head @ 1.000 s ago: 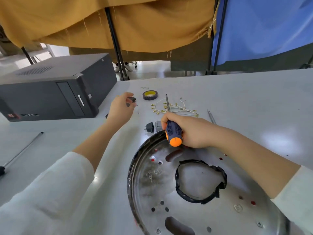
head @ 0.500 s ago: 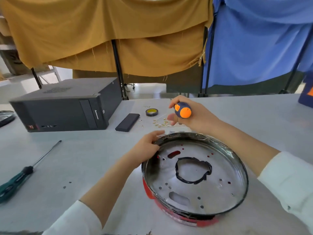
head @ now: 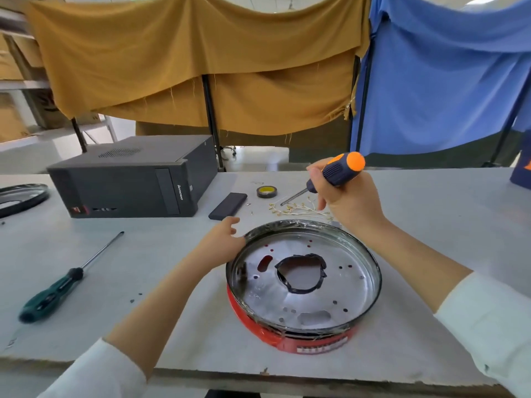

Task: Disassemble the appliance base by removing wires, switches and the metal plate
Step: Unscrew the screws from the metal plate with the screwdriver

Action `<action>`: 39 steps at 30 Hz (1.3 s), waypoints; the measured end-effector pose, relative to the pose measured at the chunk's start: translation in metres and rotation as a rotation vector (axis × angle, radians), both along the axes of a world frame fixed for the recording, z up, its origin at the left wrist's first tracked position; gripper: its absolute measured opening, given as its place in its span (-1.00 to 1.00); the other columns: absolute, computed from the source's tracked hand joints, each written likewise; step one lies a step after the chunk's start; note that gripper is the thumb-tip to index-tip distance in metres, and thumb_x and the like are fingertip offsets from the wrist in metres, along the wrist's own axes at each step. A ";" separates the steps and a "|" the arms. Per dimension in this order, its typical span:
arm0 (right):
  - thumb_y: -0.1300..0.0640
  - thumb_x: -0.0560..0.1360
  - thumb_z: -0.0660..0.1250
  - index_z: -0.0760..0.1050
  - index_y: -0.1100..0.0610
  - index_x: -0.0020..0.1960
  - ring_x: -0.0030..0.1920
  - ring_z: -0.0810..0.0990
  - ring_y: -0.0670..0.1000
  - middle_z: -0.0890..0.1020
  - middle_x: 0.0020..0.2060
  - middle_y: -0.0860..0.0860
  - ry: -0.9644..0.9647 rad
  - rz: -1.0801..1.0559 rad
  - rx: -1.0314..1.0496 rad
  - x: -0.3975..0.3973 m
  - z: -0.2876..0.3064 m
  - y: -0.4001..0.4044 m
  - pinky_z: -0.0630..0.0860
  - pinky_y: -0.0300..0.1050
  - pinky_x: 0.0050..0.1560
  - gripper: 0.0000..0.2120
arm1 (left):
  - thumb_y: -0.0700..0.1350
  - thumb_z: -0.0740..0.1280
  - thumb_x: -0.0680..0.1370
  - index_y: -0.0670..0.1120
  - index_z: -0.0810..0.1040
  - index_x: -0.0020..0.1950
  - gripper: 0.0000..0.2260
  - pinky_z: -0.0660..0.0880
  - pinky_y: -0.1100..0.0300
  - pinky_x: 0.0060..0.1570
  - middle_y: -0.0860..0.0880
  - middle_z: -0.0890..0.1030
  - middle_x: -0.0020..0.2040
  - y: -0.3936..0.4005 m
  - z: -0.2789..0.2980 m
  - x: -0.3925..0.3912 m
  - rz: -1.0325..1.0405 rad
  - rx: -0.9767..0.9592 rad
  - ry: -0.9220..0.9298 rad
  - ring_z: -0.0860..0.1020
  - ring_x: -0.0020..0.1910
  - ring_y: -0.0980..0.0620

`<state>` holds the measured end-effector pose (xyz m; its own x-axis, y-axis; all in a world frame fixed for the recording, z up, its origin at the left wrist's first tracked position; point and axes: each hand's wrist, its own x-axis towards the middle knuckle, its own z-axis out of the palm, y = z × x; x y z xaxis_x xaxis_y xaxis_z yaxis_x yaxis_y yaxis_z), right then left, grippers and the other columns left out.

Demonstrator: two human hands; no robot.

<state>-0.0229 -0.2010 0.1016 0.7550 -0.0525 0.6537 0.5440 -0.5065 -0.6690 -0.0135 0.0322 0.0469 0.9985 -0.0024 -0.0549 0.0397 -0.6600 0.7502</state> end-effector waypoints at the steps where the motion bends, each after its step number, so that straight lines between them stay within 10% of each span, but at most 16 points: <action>1: -0.31 0.37 0.20 0.54 0.00 -0.28 -0.41 0.57 -0.12 0.59 -0.54 -0.04 -0.010 -0.042 0.008 -0.002 0.003 0.001 0.55 -0.01 -0.17 -0.61 | -0.09 0.28 0.55 0.02 0.21 0.48 -0.49 0.41 0.17 0.04 -0.04 0.40 0.36 -0.003 0.001 0.003 -0.023 -0.005 0.000 0.46 0.13 -0.02; 15: -0.07 0.47 0.32 0.30 -0.01 -0.50 -0.49 0.44 -0.11 0.46 -0.60 -0.15 -0.144 -0.068 -0.101 -0.003 0.036 0.010 0.31 -0.24 -0.46 -0.58 | -0.28 0.05 0.60 0.02 0.39 0.37 -0.61 0.35 0.16 0.19 -0.07 0.47 0.30 -0.024 -0.010 0.011 -0.127 0.103 -0.045 0.43 0.22 -0.05; 39: -0.14 0.45 0.29 0.37 -0.03 -0.44 -0.40 0.51 -0.06 0.49 -0.55 -0.08 -0.142 -0.095 -0.144 0.005 0.011 0.010 0.47 -0.07 -0.38 -0.65 | -0.29 0.04 0.59 0.04 0.39 0.35 -0.60 0.39 0.14 0.17 -0.07 0.50 0.26 -0.022 -0.015 0.013 -0.115 0.102 -0.065 0.45 0.14 -0.03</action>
